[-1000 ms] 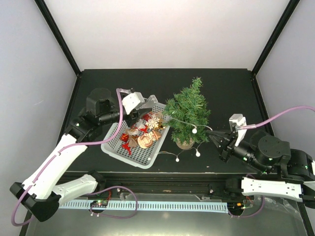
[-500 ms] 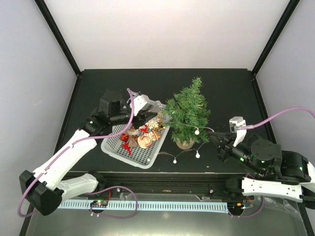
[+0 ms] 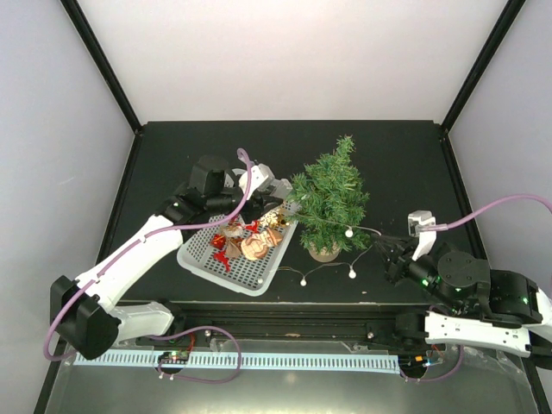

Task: Decorate the small christmas tree

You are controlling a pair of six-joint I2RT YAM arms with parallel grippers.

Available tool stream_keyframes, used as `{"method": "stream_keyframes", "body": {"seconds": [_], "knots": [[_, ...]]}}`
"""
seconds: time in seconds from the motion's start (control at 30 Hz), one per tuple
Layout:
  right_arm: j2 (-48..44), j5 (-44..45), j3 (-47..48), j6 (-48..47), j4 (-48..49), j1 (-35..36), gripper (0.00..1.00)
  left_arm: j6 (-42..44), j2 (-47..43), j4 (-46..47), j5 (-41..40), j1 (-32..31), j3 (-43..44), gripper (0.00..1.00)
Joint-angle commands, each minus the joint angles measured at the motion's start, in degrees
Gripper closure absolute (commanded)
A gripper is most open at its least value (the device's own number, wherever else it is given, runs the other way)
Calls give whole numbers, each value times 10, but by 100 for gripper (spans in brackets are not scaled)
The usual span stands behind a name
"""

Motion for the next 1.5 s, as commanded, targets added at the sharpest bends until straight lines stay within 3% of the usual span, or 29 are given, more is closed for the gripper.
{"method": "stream_keyframes", "body": {"seconds": [0.0, 0.17, 0.47, 0.93, 1.17, 1.47], "knots": [[-17, 37, -19, 36, -8, 3, 99, -8, -2, 18, 9, 2, 29, 65], [-29, 58, -28, 65, -28, 2, 99, -11, 2, 15, 6, 3, 35, 65], [-50, 24, -41, 27, 14, 2, 99, -10, -2, 7, -20, 3, 52, 65], [-76, 90, -56, 123, -67, 3, 99, -20, 74, -17, -33, 2, 102, 63], [-68, 88, -56, 124, -73, 3, 99, -35, 90, -14, -31, 2, 106, 48], [-68, 103, -50, 127, -73, 2, 99, -36, 92, -15, -41, 3, 107, 39]]}}
